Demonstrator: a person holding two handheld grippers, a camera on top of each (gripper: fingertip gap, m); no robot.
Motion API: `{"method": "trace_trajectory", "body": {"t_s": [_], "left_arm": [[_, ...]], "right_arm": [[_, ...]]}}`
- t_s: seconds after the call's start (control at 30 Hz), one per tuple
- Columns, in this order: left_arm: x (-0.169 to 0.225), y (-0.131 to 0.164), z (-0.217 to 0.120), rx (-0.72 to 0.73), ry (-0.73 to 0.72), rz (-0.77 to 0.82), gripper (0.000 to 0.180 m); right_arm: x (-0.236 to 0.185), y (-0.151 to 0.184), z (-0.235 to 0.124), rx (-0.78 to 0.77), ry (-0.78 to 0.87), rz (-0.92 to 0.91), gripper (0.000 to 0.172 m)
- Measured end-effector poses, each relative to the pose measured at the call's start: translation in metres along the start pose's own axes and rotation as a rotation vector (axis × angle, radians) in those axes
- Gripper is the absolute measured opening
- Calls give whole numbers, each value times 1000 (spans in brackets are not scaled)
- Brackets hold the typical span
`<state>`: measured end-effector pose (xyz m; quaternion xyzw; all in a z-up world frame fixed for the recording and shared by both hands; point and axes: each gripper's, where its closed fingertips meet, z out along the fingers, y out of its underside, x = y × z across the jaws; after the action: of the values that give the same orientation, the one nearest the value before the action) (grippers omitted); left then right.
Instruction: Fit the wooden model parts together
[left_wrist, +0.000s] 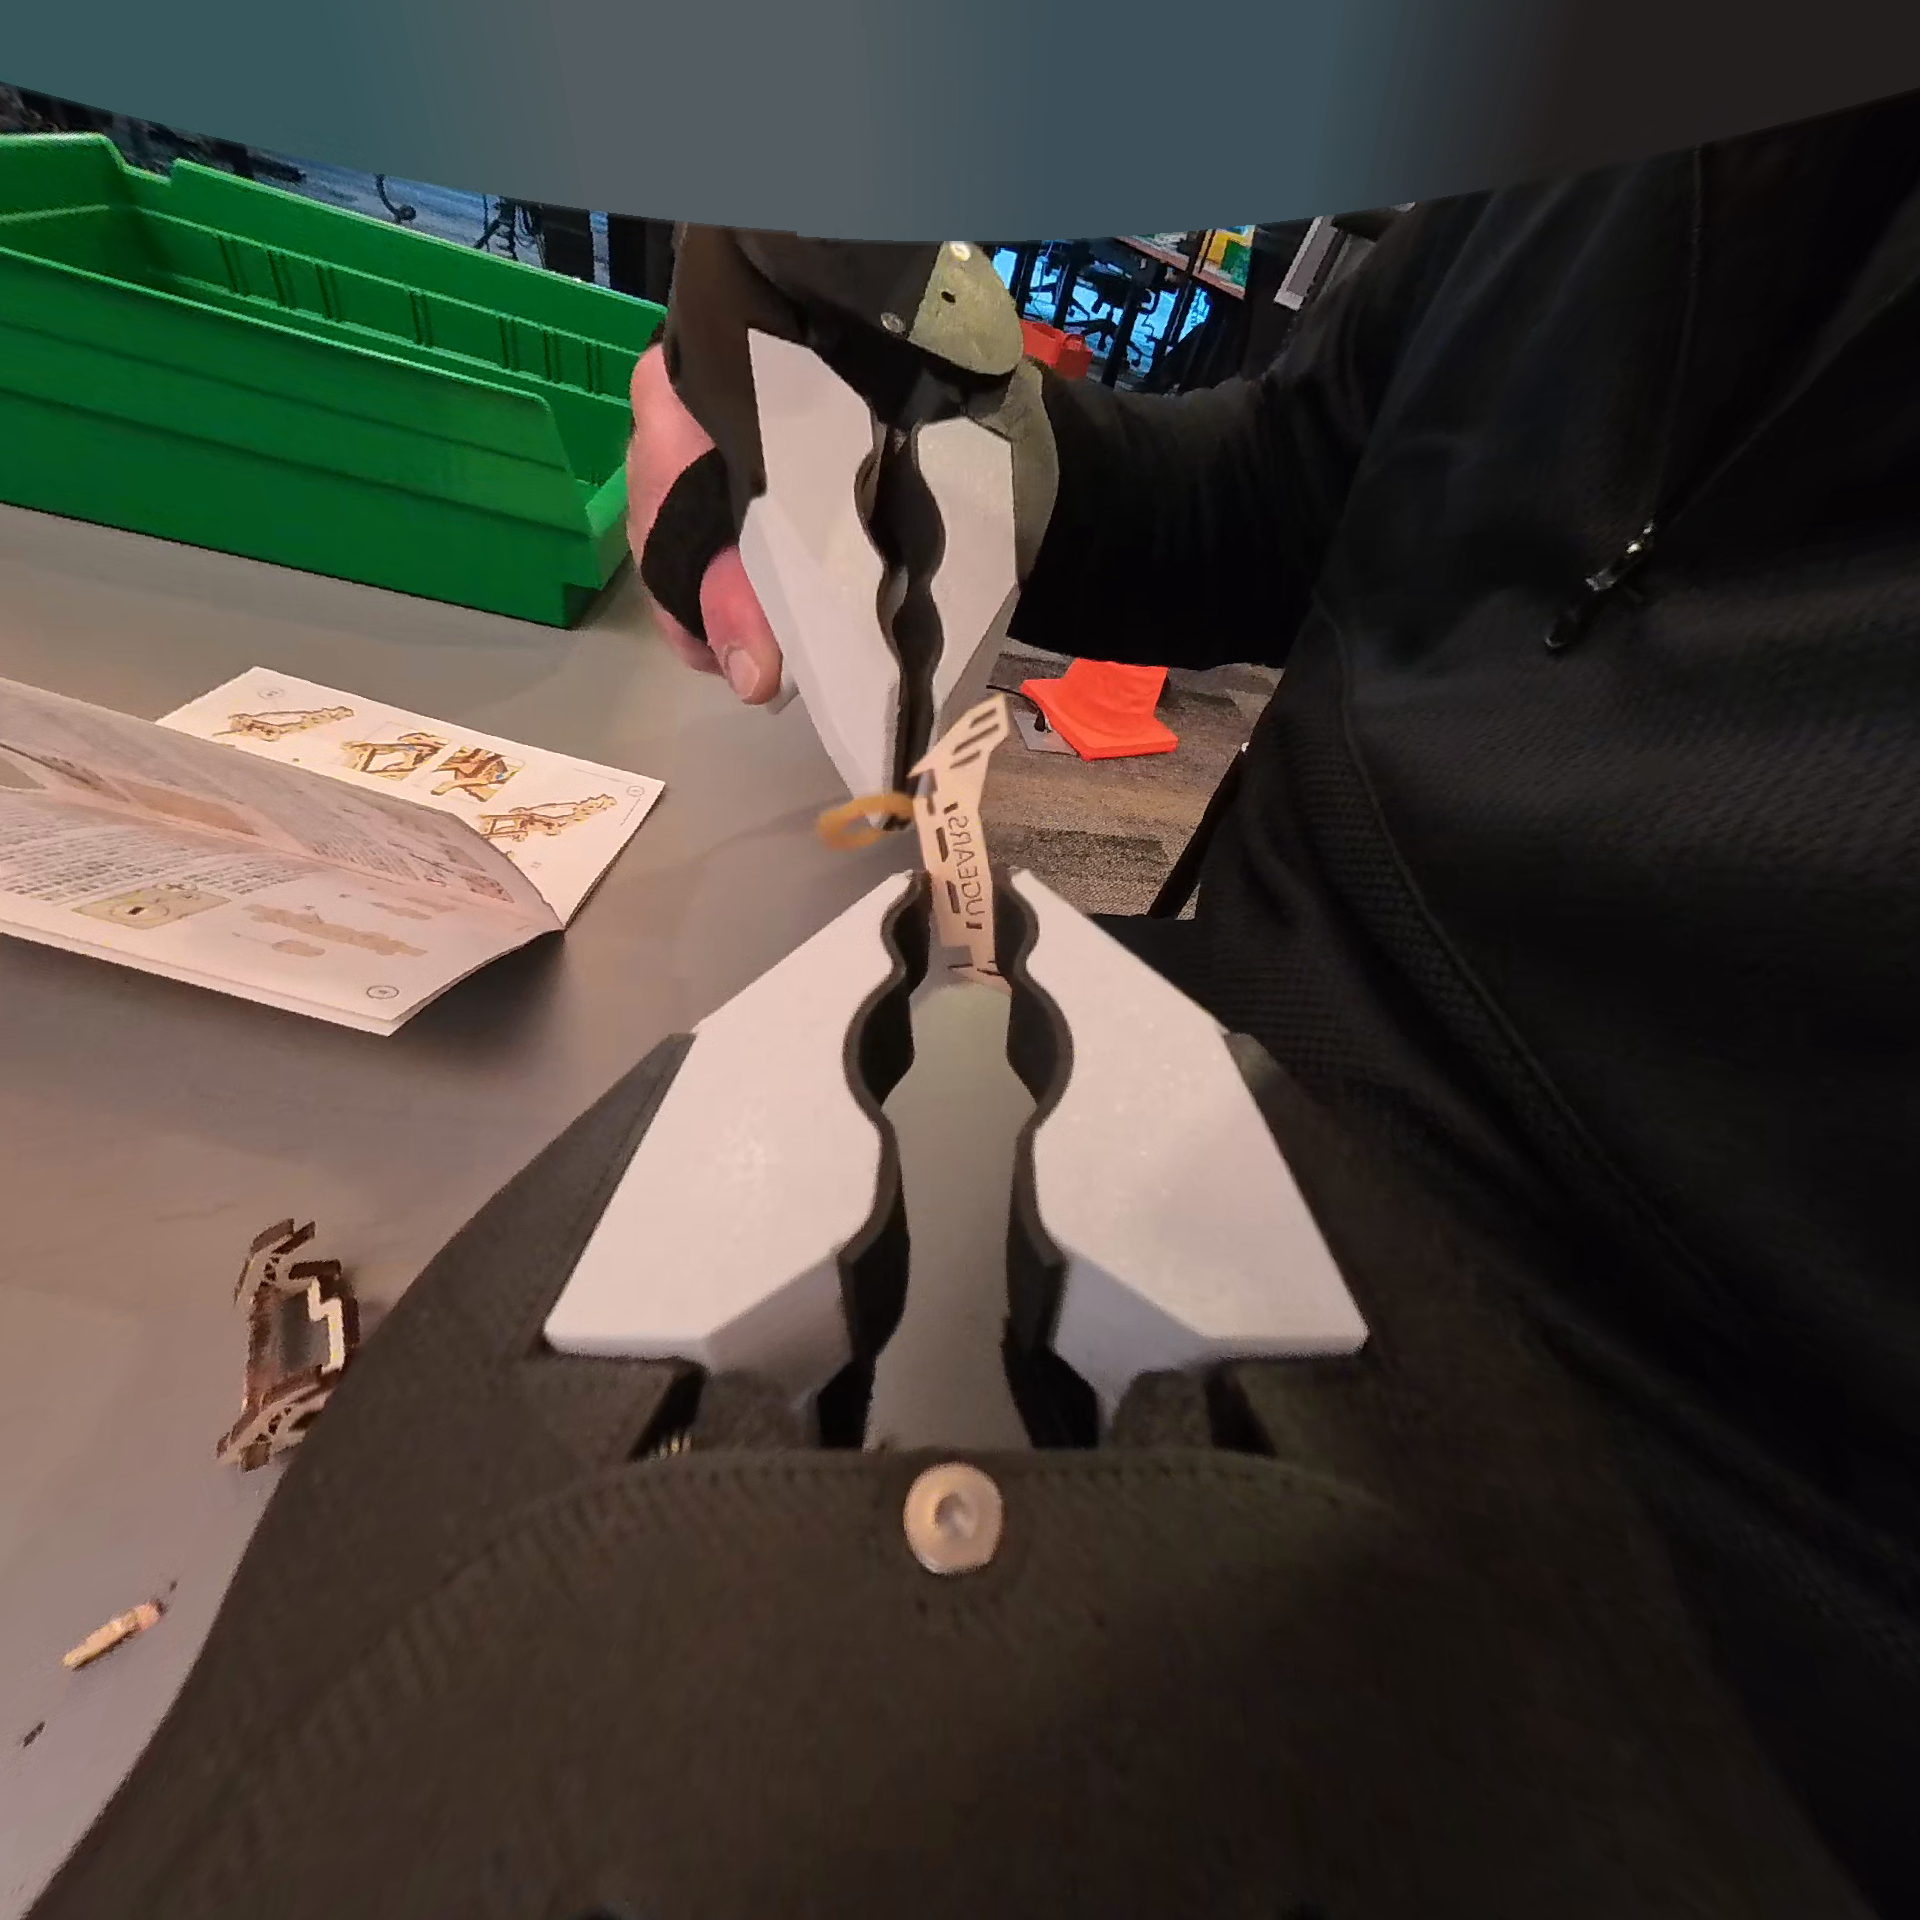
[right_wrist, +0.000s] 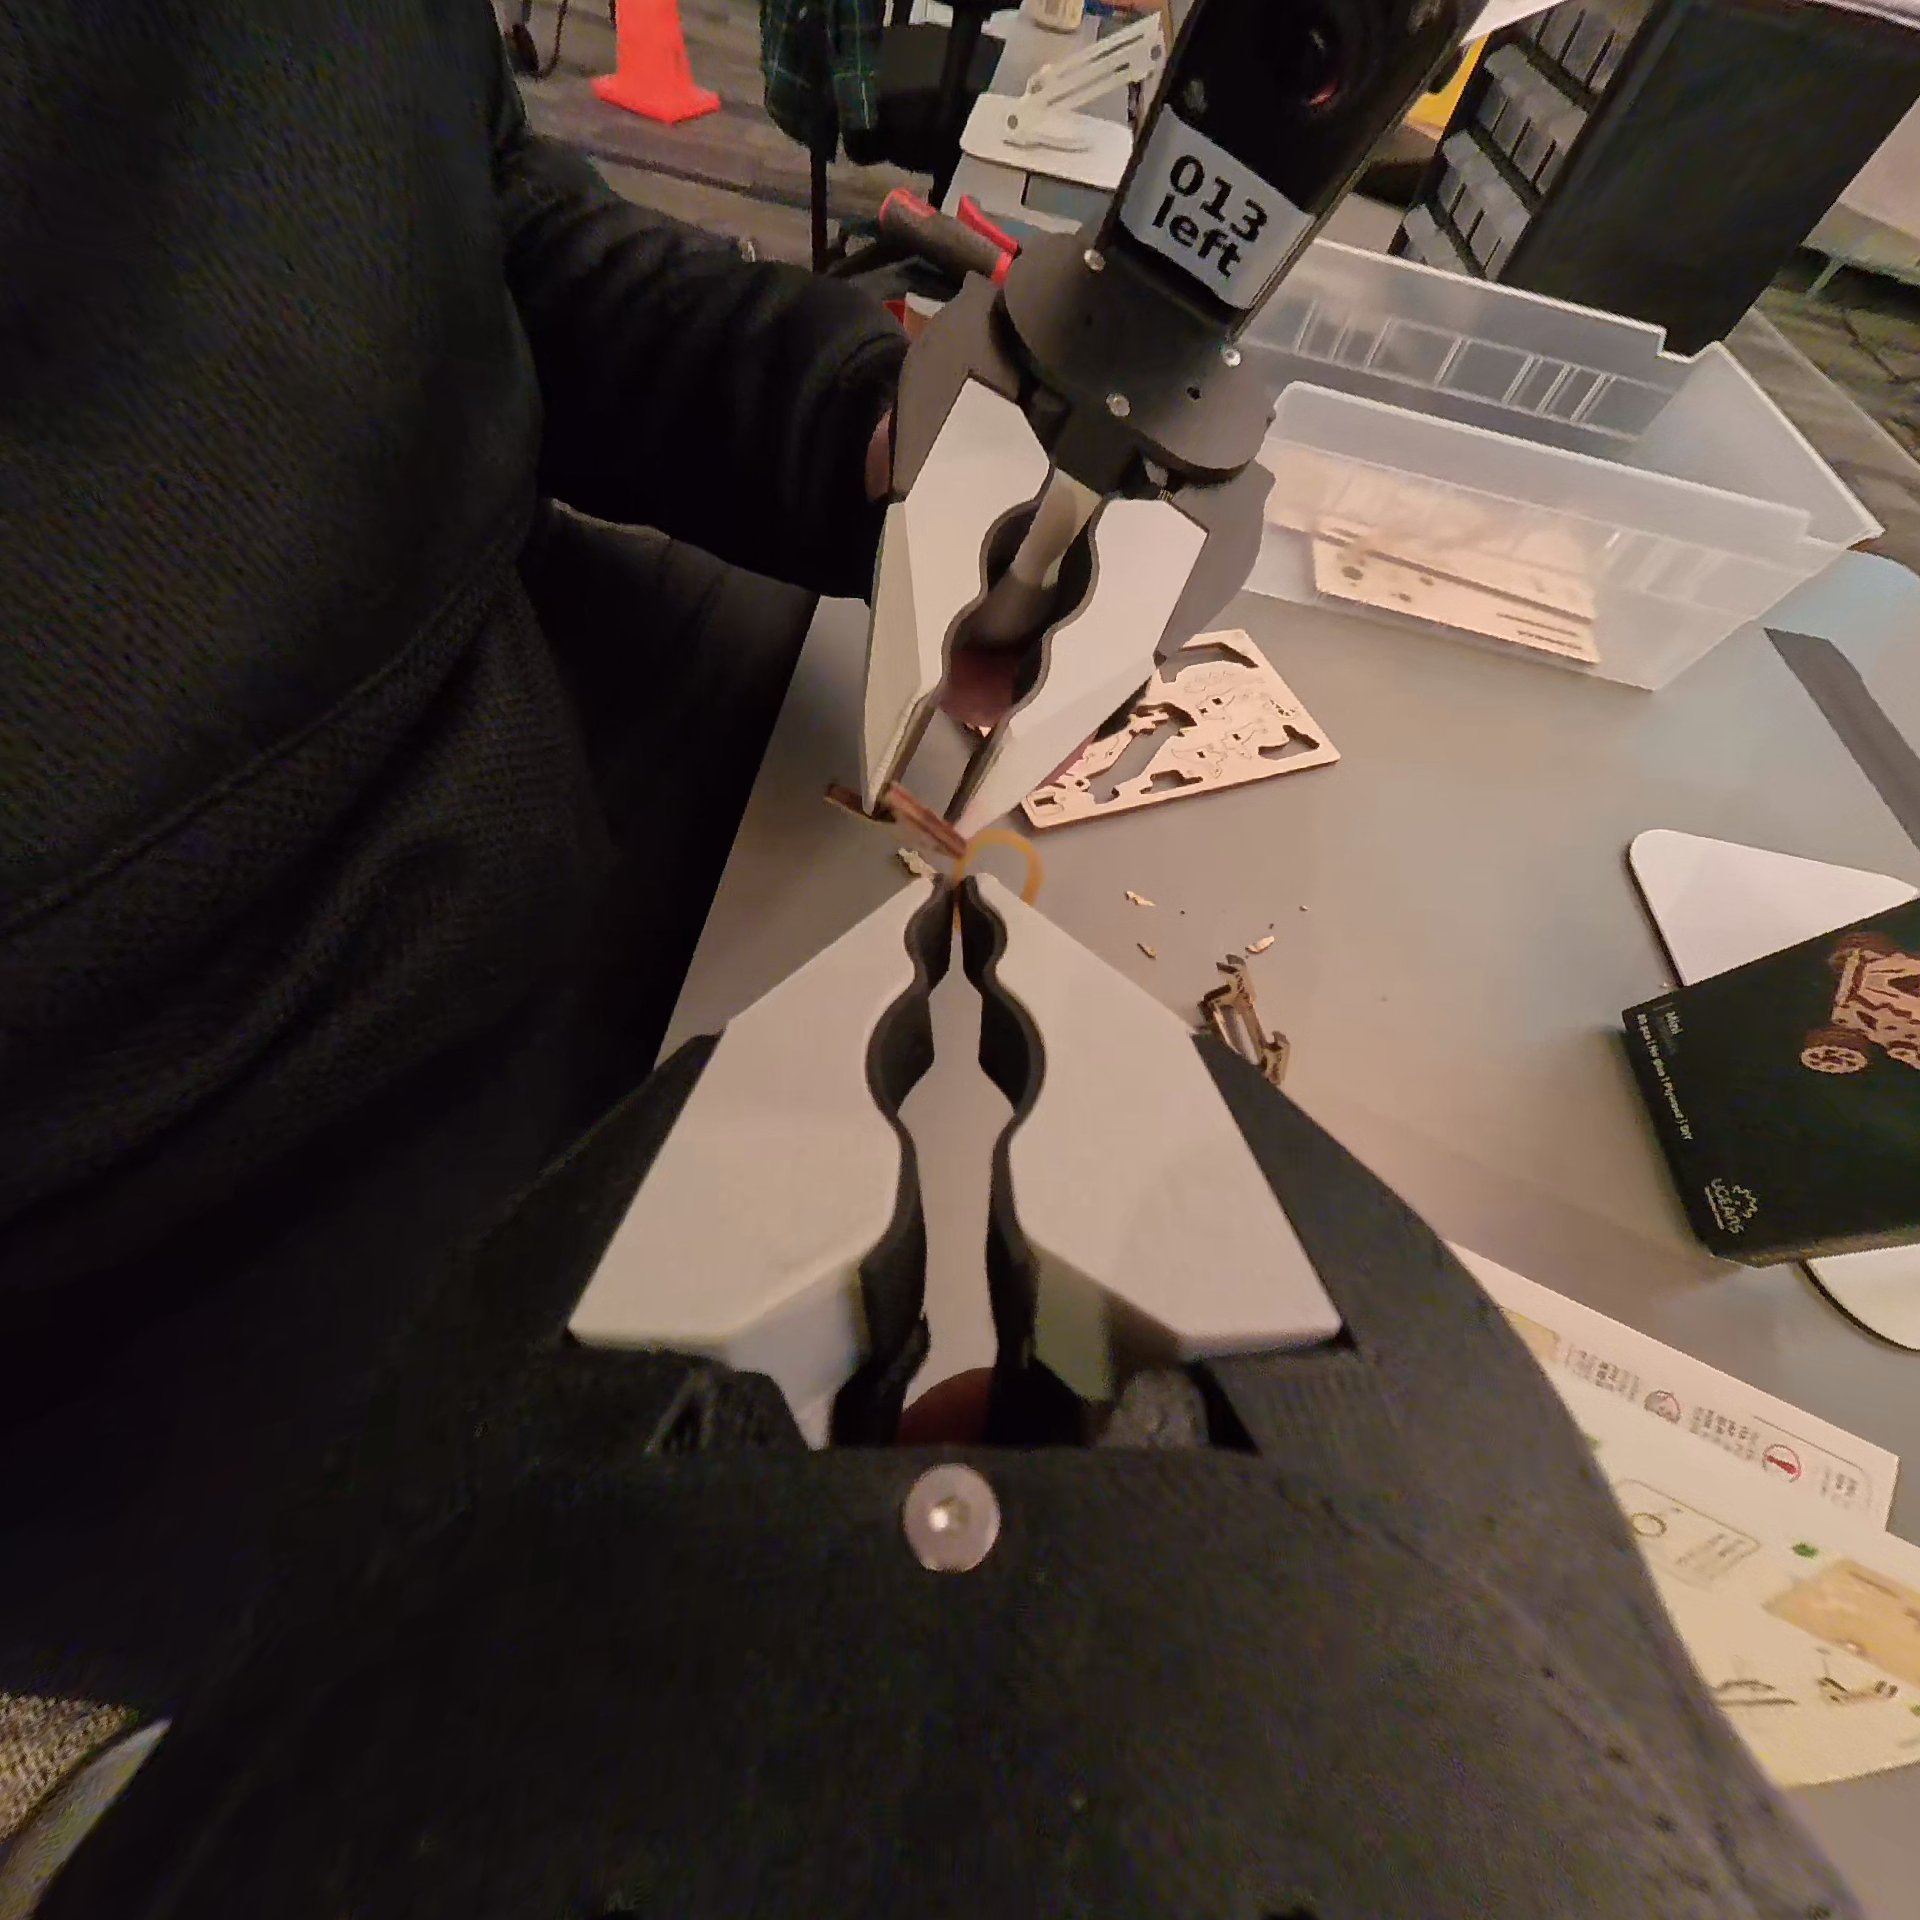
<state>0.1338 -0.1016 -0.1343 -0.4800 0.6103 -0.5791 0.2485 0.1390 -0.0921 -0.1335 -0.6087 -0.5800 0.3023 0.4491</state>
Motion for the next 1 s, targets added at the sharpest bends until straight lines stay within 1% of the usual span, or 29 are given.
{"method": "trace_trajectory", "body": {"t_s": [0.13, 0.33, 0.53, 0.67, 1.0], "left_arm": [[-1, 1, 2, -3, 8, 0, 10], [-2, 1, 1, 3, 18, -5, 9], [-4, 3, 2, 0, 22, -7, 10], [-3, 2, 2, 4, 36, -10, 9], [-6, 4, 3, 8, 43, -12, 9]], "right_arm": [[-1, 1, 1, -8, -3, -14, 0], [2, -3, -6, 39, -1, 12, 0], [0, 1, -4, 1, -29, -20, 0], [0, -2, -4, 23, -36, -27, 0], [2, 1, -3, 10, -30, -24, 0]]}}
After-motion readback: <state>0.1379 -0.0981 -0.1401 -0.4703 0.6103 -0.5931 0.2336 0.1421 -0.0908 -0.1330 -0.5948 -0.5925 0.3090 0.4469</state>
